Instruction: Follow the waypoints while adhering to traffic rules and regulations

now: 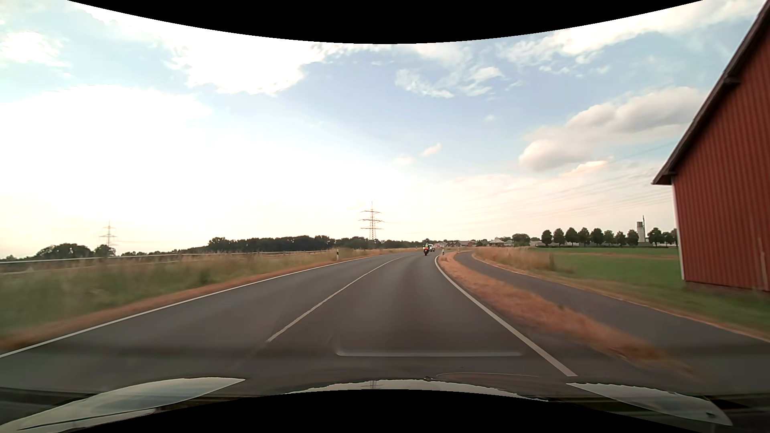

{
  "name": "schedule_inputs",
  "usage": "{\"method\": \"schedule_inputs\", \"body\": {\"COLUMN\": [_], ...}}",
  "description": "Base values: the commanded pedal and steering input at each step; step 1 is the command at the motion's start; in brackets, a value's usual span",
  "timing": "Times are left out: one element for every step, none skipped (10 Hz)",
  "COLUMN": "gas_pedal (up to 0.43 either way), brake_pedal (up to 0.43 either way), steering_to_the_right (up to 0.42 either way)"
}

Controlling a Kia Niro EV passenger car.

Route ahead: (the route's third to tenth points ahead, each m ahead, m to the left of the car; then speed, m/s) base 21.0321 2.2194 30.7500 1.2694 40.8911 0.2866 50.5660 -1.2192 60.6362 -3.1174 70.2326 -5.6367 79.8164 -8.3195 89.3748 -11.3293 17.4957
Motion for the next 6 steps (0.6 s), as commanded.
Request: {"method": "schedule_inputs", "body": {"gas_pedal": [0.209, 0.209, 0.209, 0.209, 0.209, 0.209], "brake_pedal": [0.0, 0.0, 0.0, 0.0, 0.0, 0.0], "steering_to_the_right": [0.017, 0.017, 0.017, 0.017, 0.017, 0.017]}}
